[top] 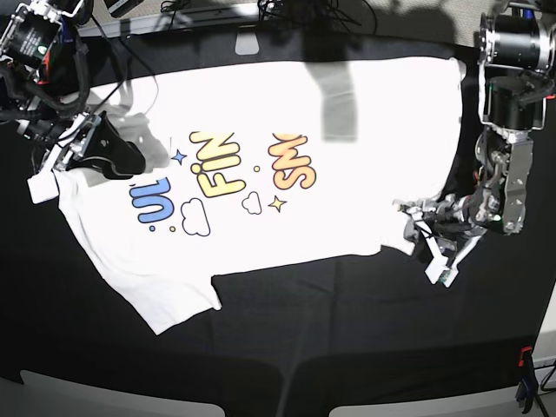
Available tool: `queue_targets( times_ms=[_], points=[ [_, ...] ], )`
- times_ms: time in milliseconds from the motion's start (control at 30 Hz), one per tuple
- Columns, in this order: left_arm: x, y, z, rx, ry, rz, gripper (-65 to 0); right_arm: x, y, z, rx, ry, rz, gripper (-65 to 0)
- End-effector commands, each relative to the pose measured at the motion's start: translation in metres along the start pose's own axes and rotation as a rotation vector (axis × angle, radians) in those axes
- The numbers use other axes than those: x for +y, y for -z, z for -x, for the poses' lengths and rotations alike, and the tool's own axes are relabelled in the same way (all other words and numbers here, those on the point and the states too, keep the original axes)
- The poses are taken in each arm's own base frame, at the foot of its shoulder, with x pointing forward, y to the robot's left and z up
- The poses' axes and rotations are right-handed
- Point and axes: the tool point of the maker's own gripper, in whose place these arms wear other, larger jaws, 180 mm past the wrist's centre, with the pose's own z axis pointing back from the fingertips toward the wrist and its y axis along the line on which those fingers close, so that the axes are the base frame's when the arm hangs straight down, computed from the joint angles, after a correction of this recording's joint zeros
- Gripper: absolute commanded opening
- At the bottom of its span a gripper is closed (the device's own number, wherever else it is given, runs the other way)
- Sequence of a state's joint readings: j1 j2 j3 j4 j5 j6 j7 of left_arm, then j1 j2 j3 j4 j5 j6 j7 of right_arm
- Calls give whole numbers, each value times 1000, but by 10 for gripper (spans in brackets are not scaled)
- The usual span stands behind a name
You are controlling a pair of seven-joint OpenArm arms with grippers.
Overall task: Layout the t-shirt on the table in an organized manner, then fold the t-shirt properly
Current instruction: 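Grasp the hem corner with the left gripper and pull it outward, then grasp the shoulder edges of the t-shirt with both grippers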
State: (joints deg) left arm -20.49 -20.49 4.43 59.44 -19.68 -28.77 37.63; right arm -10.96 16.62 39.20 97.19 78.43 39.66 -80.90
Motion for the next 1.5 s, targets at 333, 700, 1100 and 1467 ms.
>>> queue_targets(
  times_ms=[333, 700, 1100, 1467],
  points=[
    [70, -26, -85, -150, 307, -364, -650, 5, -4, -14, -41, -34, -14, -423],
    [140, -55, -64, -200, 335, -452, -650, 5, -4, -14, -42, -33, -14, -423],
    [175, -73, -83, -290, 297, -491, -650, 5, -3, -14, -42, -33, -14, -423],
    [177, -75, -82, -289, 298, -497, -353, 5, -3, -14, -42, -33, -14, -423]
  ],
)
